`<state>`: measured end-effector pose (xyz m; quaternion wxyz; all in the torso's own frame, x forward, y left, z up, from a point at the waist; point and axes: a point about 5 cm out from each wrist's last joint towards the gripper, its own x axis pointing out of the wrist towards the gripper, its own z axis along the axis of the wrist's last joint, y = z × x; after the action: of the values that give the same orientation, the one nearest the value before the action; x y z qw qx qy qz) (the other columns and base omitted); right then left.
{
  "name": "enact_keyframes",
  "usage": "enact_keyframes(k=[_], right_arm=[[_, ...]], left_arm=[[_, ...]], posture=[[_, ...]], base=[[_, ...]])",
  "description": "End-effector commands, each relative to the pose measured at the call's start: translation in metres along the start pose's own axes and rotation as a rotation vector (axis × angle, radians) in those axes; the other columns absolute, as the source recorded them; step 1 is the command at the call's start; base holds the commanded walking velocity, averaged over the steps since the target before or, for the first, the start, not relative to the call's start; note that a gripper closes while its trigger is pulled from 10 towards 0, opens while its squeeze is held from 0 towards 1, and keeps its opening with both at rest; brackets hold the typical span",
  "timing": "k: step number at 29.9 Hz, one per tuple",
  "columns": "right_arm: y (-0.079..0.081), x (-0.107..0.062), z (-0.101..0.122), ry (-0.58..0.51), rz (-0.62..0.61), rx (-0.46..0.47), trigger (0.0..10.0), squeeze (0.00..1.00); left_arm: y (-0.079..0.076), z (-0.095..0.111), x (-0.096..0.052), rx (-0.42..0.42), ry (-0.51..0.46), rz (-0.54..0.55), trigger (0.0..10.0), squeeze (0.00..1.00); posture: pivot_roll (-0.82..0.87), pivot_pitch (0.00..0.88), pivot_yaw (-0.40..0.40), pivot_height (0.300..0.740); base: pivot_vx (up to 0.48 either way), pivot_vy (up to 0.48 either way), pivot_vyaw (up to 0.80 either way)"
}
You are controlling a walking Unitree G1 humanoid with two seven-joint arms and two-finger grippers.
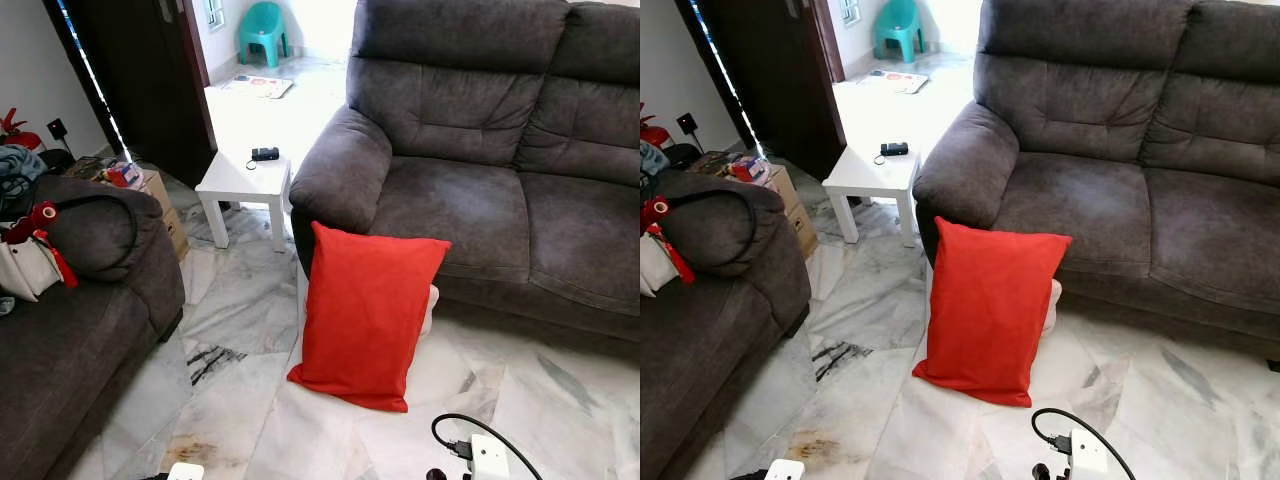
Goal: Move the pillow to the sofa from floor
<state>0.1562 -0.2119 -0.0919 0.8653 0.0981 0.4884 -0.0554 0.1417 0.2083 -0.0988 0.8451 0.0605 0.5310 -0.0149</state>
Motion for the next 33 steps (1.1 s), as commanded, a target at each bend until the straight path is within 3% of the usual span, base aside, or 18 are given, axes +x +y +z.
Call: enact_keyframes(k=[1, 28, 33], right_arm=[[-0.0003, 0.0000, 0.0008, -0.011, -0.008, 0.016, 10.0, 0.00], [0.0014, 0.0001, 0.0015, -0.004, 0.021, -0.054, 10.0, 0.00], [0.0020, 0.0001, 0.0019, -0.005, 0.033, -0.061, 10.0, 0.00]], left_arm=[[-0.0027, 0.0023, 0.0005, 0.008, -0.006, -0.010, 10.0, 0.00], [-0.0024, 0.0019, 0.0004, 0.014, -0.008, -0.015, 10.0, 0.00], [-0.0025, 0.0021, 0.0004, 0.012, -0.008, -0.016, 10.0, 0.00]], posture=[[-0.07, 0.000, -0.010, 0.740], [-0.07, 0.000, -0.007, 0.740], [-0.07, 0.000, -0.009, 0.740]], base=[[0.251, 0.000, 0.00], [0.293, 0.000, 0.00], [0.296, 0.000, 0.58]])
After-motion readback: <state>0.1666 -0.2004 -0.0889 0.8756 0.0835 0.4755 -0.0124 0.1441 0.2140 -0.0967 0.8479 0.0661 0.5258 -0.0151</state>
